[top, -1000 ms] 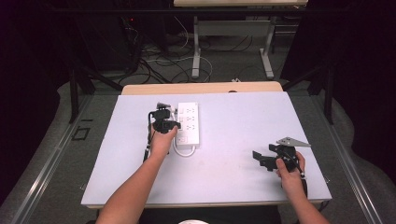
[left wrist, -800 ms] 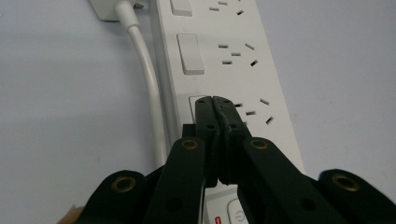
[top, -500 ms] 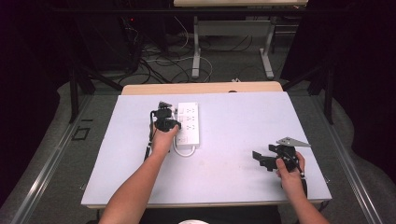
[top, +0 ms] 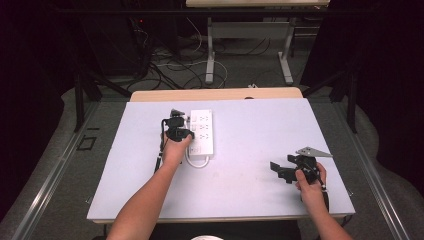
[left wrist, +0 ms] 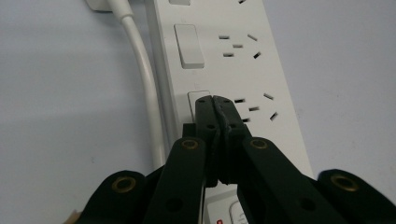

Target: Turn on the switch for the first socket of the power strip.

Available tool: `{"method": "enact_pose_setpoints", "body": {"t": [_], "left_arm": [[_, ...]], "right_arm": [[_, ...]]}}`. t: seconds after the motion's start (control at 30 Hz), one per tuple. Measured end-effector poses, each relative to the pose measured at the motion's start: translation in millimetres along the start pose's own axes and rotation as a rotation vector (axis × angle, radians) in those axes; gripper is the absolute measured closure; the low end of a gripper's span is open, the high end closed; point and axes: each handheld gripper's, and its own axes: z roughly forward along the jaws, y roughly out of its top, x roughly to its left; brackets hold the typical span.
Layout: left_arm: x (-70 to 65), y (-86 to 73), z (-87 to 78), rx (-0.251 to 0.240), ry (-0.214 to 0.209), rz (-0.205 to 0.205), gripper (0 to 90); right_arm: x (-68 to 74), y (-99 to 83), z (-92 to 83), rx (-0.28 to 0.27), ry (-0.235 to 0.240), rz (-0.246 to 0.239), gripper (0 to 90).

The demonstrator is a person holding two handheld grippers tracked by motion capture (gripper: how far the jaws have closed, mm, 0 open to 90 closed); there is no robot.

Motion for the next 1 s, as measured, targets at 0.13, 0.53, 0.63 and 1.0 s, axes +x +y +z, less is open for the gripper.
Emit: {"method": "enact_pose_setpoints", "body": {"t": [0.13, 0.53, 0.63, 1.0], "left_arm": [[0.0, -0.2, 0.2, 0.002, 0.001, 0.009, 90.0], [-1.8, -3.0, 1.7, -0.007, 0.021, 0.017, 90.0], [-2.0, -3.0, 1.7, -0.007, 0.022, 0.019, 90.0], [-1.2, -3.7, 1.7, -0.014, 0.011, 0.016, 89.8]], "right_arm": [[0.2, 0.0, -0.2, 0.001, 0.001, 0.005, 15.0], [0.4, 0.3, -0.3, 0.001, 0.0, 0.004, 15.0], [0.4, 0.3, -0.5, 0.0, 0.002, 0.005, 15.0], [-0.2, 0.3, -0.5, 0.0, 0.003, 0.005, 15.0]]}}
